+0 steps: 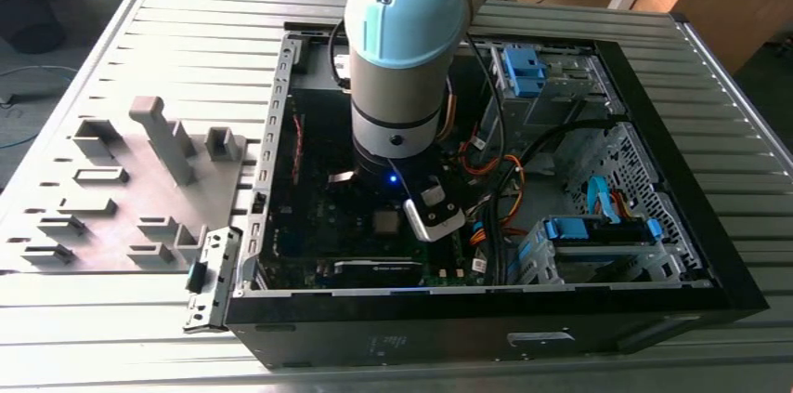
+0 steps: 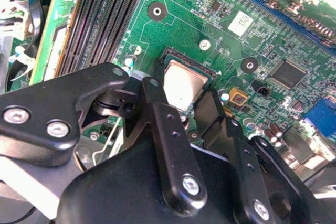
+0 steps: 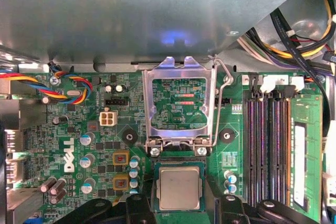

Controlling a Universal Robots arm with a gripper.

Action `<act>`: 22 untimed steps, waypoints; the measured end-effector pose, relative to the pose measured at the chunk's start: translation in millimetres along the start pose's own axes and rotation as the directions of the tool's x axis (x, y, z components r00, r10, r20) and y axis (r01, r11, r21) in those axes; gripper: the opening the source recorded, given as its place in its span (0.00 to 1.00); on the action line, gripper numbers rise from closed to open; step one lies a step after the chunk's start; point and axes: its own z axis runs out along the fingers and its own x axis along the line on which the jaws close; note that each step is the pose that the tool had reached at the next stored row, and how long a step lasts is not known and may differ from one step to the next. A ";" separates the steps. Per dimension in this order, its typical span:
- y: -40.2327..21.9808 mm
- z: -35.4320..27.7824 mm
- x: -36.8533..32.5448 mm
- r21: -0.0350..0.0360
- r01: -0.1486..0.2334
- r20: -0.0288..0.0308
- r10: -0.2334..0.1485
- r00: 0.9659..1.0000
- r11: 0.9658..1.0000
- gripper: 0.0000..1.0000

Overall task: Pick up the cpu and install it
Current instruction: 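Place the cpu into insertion slot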

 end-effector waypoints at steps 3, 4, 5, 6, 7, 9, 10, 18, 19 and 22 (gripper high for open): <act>0.0 0.1 0.0 0.000 0.000 0.000 0.000 1.000 1.000 0.47; 0.0 0.2 0.0 0.000 0.000 0.000 0.000 1.000 1.000 0.47; 0.0 0.1 0.0 0.000 0.000 0.000 0.000 1.000 1.000 0.47; 0.1 0.3 0.0 -0.001 0.000 0.000 0.000 1.000 1.000 0.47; 0.1 0.4 -0.1 -0.001 0.000 0.001 0.000 1.000 1.000 0.48; 0.1 0.5 -0.1 -0.001 0.000 0.000 0.000 1.000 1.000 0.54; 0.1 0.4 -0.1 -0.001 0.000 0.000 0.000 1.000 1.000 0.54; 0.1 -5.6 -0.2 0.000 0.000 0.000 0.000 1.000 1.000 0.54; 0.1 -7.1 -0.2 0.000 0.000 0.000 0.000 1.000 1.000 0.54; 0.1 -11.6 -0.3 0.000 0.000 0.000 0.000 1.000 1.000 0.54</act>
